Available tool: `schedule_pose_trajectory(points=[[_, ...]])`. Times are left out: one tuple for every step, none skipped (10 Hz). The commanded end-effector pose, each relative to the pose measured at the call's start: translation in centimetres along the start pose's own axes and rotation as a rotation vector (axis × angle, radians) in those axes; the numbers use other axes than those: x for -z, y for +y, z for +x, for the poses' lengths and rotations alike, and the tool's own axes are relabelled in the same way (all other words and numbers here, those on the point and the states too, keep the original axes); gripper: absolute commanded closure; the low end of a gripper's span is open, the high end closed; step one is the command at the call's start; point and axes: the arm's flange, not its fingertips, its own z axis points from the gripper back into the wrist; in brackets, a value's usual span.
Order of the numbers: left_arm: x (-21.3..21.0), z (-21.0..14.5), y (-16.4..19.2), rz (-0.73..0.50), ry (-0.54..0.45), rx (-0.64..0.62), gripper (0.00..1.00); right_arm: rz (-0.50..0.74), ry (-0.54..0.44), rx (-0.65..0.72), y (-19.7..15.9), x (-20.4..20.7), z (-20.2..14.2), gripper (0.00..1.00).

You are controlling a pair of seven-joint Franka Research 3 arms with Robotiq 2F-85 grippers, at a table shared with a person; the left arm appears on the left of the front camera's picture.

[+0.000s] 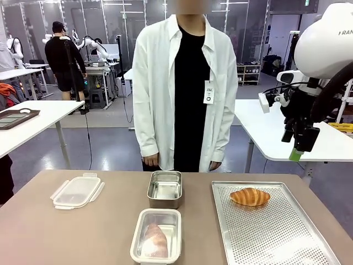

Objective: Place the bread into the airtight container.
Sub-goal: Pick up a Butter Roll and place it into an empty Airtight Container.

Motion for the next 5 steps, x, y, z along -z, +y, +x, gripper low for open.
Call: schedule_pose_trajectory(points=[[-0.1,0.0,-0.1,-0.011,-0.002,0.019,0.0,-0.009,-0.01,-0.02,0.3,-0.3,0.3,0.0],[-0.1,0.0,-0.1,-0.011,-0.002,0.019,0.0,-0.009,-0.01,-0.02,0.3,-0.3,0.3,0.0],[-0.1,0.0,-0.1,-0.011,-0.002,0.019,0.0,-0.004,0.003,-0.006,0.1,-0.1,0.3,0.0],[-0.1,0.0,-0.1,-0.011,-0.002,0.019,0.0,0.024,-0.013,-0.086,-0.6,2.5,1.3,0.0],[-0.1,0.0,-0.1,-0.011,-0.002,0.019,0.0,0.038,-0.008,-0.098,-1.6,4.5,2.2,0.0]])
